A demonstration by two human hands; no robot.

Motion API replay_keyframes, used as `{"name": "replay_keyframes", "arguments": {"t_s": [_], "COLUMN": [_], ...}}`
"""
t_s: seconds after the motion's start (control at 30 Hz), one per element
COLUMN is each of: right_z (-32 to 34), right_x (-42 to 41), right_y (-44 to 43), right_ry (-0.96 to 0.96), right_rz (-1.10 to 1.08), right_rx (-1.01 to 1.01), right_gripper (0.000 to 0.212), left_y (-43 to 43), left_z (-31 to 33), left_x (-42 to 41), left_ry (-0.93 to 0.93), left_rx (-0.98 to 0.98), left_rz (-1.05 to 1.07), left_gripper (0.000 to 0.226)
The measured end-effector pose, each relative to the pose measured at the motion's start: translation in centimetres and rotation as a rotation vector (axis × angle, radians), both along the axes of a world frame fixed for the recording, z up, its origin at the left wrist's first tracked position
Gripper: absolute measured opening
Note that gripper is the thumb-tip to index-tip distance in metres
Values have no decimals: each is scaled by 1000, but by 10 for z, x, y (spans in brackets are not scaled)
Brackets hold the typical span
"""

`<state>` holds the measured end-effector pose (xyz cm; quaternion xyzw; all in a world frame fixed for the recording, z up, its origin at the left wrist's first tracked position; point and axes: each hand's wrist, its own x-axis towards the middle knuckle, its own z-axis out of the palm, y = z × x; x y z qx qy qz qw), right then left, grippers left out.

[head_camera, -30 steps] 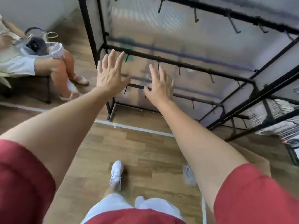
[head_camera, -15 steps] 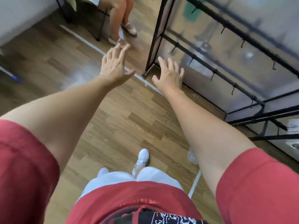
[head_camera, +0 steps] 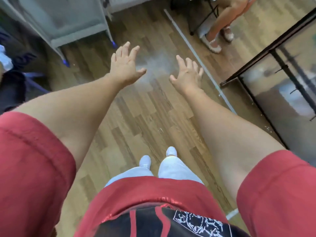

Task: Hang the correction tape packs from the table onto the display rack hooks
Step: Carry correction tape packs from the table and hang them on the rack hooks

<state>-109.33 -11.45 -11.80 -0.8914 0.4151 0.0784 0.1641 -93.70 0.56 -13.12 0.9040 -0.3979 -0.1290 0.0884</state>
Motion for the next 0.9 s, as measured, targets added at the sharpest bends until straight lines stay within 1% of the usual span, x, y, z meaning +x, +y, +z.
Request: {"name": "replay_keyframes", "arguments": {"t_s": [0.2,0.3,0.43,0.57,0.73,0.9], "right_z": [-5,-5,5,21,34,34], "right_x": [96,150,233,313,412,519], "right_y": [25,19,-1,-18,-20,-25], "right_ry": [29,54,34,16,-23,-67], "right_rz": [221,313,421,496,573,581], "right_rx": [-16,-39,-41,-46,-53,-73], "right_gripper": [67,67,67,68,67,67], "left_y": [54,63,60,54,55,55], "left_z": [3,9,19,37,48,49], "left_x": [73,114,180,243,321,423], "left_ry": [-5,7,-22,-59,-27,-41], "left_rx": [-7,-13,-16,-36,-92,-114], "left_rz": [238,353,465,520,674,704], "left_gripper": [72,71,70,70,70,71]}}
